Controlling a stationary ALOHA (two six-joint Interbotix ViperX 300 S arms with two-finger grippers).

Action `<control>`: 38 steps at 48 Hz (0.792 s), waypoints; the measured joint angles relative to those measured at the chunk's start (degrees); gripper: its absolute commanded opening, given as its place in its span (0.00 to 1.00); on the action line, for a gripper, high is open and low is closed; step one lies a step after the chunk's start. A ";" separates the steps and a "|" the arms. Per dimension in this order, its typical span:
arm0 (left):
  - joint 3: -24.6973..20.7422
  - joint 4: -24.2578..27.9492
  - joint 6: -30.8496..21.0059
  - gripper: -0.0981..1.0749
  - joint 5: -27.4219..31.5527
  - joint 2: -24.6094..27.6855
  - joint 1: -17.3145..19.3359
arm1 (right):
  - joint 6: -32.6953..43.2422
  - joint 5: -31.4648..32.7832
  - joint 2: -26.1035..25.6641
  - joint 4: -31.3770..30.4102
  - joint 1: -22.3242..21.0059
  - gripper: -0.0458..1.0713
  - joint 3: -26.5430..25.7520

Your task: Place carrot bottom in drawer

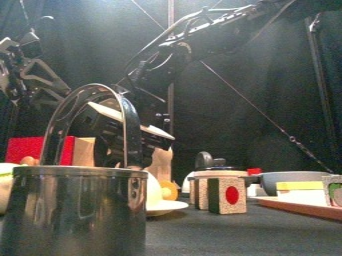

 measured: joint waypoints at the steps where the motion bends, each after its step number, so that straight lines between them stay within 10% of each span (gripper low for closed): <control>1: 0.00 0.00 0.00 0.80 0.00 0.00 -0.09 | 0.00 0.09 -0.09 -0.09 0.18 0.59 0.00; 38: 0.26 -0.97 -0.09 0.80 0.00 0.00 0.00 | 0.26 -8.26 -3.34 -10.11 0.97 0.59 -6.24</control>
